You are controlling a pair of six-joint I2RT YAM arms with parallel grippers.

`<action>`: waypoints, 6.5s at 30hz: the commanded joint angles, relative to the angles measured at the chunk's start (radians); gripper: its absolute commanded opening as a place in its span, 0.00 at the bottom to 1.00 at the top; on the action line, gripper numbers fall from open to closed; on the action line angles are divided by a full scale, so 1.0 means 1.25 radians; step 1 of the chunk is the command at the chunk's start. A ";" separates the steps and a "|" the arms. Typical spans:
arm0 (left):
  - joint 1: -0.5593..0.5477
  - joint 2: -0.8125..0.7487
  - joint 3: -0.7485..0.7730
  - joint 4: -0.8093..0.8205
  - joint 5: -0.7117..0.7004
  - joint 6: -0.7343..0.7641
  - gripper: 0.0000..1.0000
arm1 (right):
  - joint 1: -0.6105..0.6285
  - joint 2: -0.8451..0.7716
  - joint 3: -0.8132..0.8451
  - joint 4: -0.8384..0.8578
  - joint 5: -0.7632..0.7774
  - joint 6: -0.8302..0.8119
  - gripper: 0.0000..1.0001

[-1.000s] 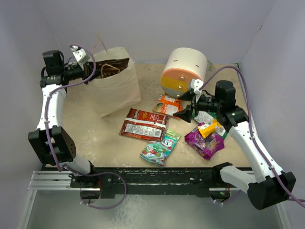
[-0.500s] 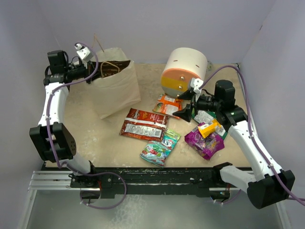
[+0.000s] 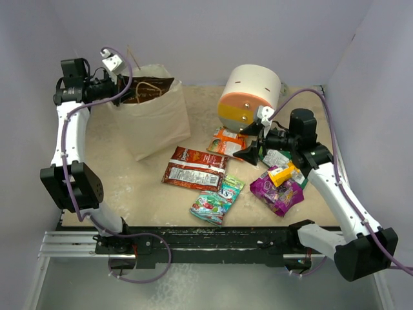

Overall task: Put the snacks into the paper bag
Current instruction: Place the snack in the paper bag, then pick up the snack from the center of the board.

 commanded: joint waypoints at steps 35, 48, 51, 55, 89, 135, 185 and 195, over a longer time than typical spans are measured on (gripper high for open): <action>-0.033 -0.038 -0.071 -0.039 -0.031 0.092 0.28 | -0.009 -0.012 -0.048 0.065 -0.023 0.023 0.88; -0.033 -0.104 -0.023 -0.052 -0.113 0.147 0.41 | -0.008 0.036 0.018 -0.052 0.019 -0.102 0.89; -0.033 -0.127 -0.022 -0.042 -0.127 0.150 0.46 | -0.008 0.048 0.022 -0.064 0.037 -0.128 0.89; -0.033 -0.155 -0.025 -0.035 -0.131 0.151 0.52 | -0.006 0.046 0.005 -0.036 0.057 -0.130 0.89; -0.033 -0.337 -0.073 -0.021 -0.418 0.025 0.74 | 0.270 0.422 0.106 0.120 0.271 -0.133 0.84; -0.033 -0.673 -0.532 -0.188 -0.377 -0.002 0.99 | 0.334 0.650 0.258 0.011 0.416 -0.062 0.70; -0.033 -0.679 -0.602 -0.186 -0.379 0.125 0.99 | 0.308 0.758 0.396 -0.077 0.337 -0.035 0.10; -0.033 -0.634 -0.547 -0.176 -0.270 0.043 0.97 | 0.288 0.593 0.380 -0.070 0.244 -0.079 0.00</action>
